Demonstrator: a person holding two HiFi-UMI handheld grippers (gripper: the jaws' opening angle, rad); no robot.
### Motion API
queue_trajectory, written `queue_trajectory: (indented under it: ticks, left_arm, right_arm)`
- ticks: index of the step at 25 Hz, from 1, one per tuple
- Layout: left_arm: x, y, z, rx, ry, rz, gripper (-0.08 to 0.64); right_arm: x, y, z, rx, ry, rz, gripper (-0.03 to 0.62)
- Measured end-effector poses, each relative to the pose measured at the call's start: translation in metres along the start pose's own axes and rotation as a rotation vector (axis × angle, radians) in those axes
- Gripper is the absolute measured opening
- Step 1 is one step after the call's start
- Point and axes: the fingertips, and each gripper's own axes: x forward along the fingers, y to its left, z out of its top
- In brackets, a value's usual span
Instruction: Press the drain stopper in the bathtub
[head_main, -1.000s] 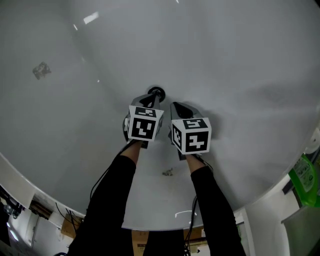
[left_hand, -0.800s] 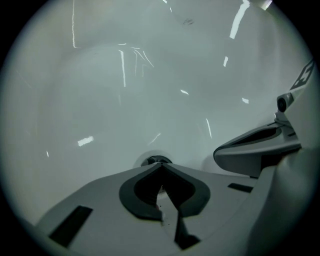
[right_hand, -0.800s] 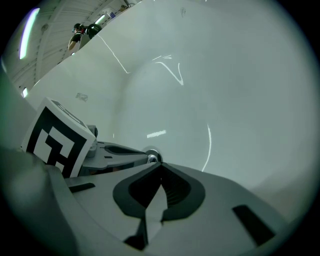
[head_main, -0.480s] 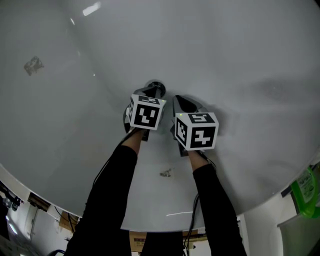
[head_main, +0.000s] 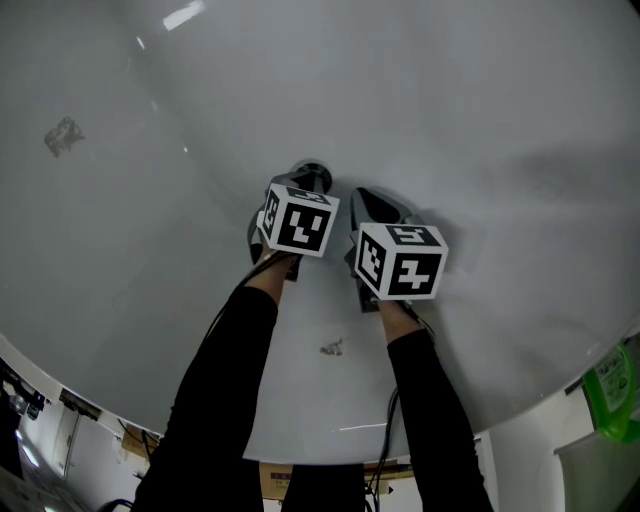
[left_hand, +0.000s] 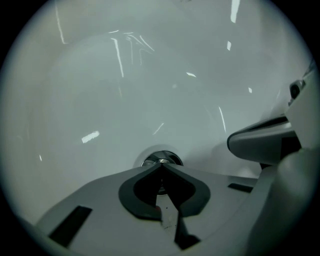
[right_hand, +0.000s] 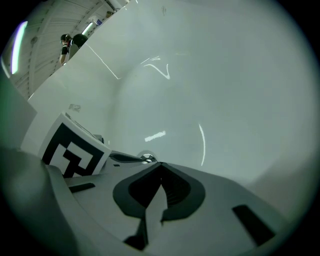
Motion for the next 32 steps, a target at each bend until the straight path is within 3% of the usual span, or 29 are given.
queue_trajectory:
  ticks: [5,10,19,32]
  left_arm:
    - [-0.001,0.001,0.0,-0.006,0.049,-0.03,0.005]
    - [-0.012,0.0,0.0,-0.015,-0.009,-0.037,0.005]
    - [-0.016,0.007,0.0,-0.021,0.004,-0.072,0.005]
    - [-0.046,0.008,0.015,0.008,-0.069,-0.093,0.005]
  right_arm:
    - [-0.001,0.0,0.0,0.0,0.005,-0.014,0.002]
    - [-0.006,0.002,-0.001,-0.006,0.009,-0.028,0.002]
    - [-0.01,0.014,0.004,-0.024,-0.001,-0.024,0.002]
    - [-0.022,0.026,0.011,-0.041,-0.019,-0.013,0.002]
